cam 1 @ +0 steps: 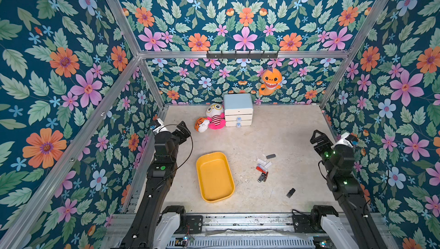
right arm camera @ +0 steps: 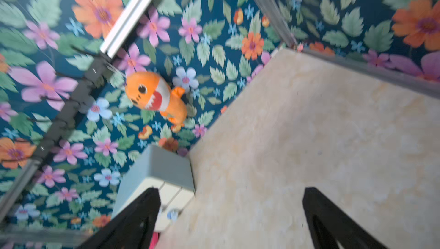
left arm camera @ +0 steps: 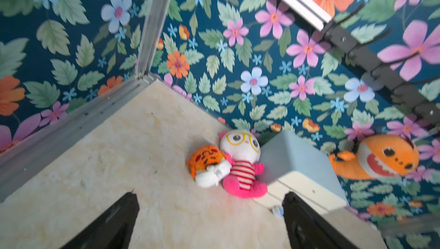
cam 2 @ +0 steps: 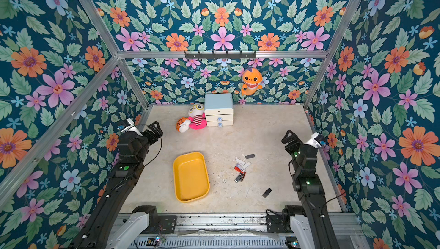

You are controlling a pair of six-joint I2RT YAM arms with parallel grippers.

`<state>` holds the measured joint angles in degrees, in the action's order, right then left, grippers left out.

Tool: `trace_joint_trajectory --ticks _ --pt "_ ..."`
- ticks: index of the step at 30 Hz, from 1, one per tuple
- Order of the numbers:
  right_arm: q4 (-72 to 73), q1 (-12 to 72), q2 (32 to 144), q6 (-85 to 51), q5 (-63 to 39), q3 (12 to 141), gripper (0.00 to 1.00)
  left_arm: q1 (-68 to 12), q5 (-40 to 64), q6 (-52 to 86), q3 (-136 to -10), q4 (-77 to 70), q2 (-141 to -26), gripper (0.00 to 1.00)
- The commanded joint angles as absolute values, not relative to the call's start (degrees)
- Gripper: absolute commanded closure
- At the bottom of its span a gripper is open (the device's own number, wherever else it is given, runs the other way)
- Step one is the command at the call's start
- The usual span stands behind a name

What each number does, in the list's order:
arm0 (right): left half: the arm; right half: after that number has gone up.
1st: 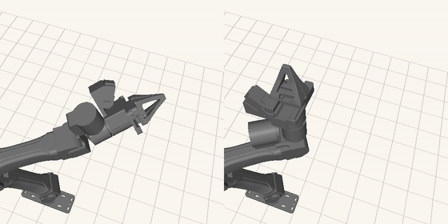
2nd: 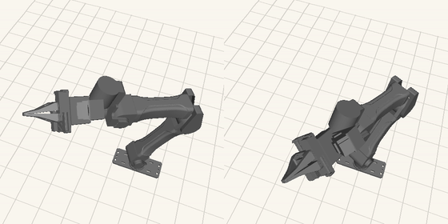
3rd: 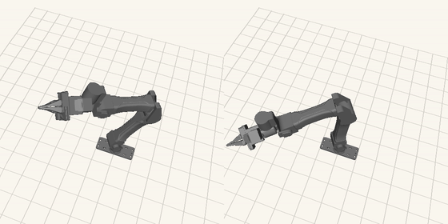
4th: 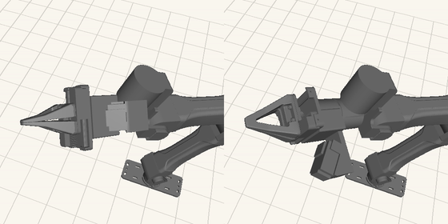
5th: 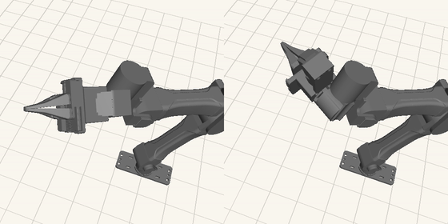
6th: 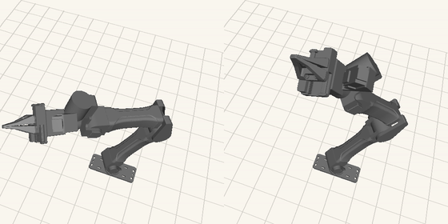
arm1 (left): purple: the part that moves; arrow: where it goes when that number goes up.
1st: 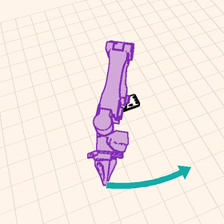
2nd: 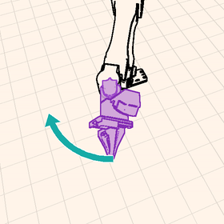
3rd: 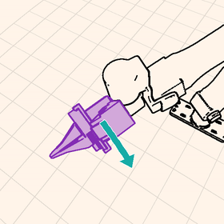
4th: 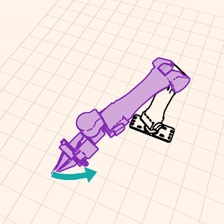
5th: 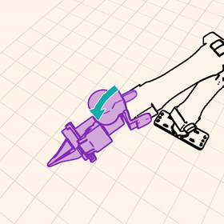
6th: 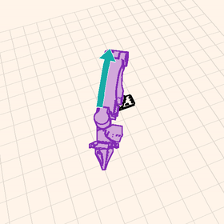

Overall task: Put the usb flash drive into the storage box
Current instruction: Pick up the USB flash from the center of the board.

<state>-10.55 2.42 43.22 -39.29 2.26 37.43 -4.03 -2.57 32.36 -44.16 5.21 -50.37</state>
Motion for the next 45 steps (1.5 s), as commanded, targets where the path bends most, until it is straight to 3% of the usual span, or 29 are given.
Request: trace_joint_trajectory --ticks 1,6,10,15,21,30,45 --pt "-42.8 7.3 50.8 -40.0 -6.6 43.6 0.01 -4.0 2.2 29.1 -47.7 26.9 -51.0 0.06" --pt "-53.0 25.6 56.4 -47.8 6.3 45.7 0.01 -4.0 6.4 24.9 -47.4 32.5 -49.7 0.06" --pt "-57.7 29.8 59.2 -54.8 7.0 44.0 0.06 -4.0 6.9 24.0 -43.0 29.6 -46.3 0.07" --pt "-55.4 29.8 59.1 -59.6 0.9 39.3 0.25 -4.1 6.8 24.1 -42.6 29.5 -46.3 0.09" --pt "-53.5 30.5 61.5 -61.1 -1.4 35.9 0.26 -4.0 5.5 24.0 -43.0 30.9 -47.3 0.09" --pt "-48.9 30.5 65.1 -62.6 -3.0 33.4 0.39 -4.0 6.2 23.8 -42.9 31.0 -47.6 0.10" --pt "-41.9 30.6 71.7 -63.4 -6.1 31.3 0.50 -4.0 5.7 23.9 -42.9 31.2 -48.8 0.10"
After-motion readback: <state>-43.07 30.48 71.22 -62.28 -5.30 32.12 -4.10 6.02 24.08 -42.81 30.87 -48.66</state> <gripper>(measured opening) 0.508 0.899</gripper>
